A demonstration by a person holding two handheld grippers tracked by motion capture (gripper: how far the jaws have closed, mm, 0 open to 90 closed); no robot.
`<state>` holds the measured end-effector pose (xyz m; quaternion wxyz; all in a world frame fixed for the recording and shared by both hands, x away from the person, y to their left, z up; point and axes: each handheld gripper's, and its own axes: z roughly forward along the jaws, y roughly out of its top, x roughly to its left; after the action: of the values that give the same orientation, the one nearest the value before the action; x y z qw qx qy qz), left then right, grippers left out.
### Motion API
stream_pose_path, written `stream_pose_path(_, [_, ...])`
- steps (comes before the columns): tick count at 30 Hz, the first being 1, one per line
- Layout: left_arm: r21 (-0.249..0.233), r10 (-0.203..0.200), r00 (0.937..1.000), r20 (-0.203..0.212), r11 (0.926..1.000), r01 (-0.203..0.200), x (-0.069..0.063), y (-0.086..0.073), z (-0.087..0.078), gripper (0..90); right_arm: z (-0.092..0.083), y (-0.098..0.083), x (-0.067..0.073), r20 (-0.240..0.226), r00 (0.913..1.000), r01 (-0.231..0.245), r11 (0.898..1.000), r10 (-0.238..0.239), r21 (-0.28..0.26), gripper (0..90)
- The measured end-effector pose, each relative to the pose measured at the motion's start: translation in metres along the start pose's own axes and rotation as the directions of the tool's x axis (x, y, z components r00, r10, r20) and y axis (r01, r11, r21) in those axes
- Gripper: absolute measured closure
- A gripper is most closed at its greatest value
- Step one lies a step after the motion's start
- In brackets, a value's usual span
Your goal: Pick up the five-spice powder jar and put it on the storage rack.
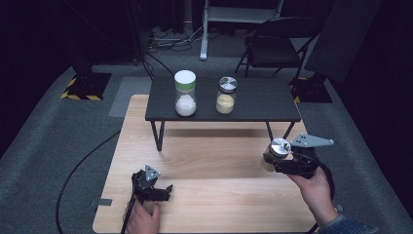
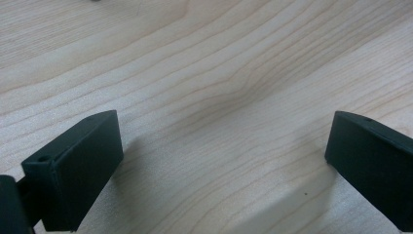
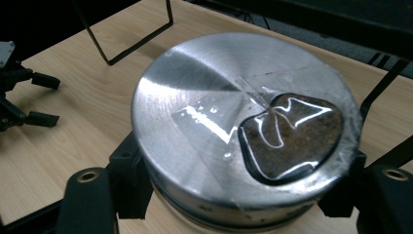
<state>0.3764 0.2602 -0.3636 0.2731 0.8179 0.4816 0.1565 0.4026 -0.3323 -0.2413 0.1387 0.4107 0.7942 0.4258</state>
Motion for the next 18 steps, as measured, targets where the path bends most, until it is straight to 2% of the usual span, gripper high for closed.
stream_pose_path(18, [0.001, 0.000, 1.0000, 0.000, 1.0000, 0.000, 0.000, 0.000, 0.000, 0.3, -0.015, 0.059, -0.014, 0.019, 0.9996, 0.020, 1.000, -0.020, -0.021, 30.1])
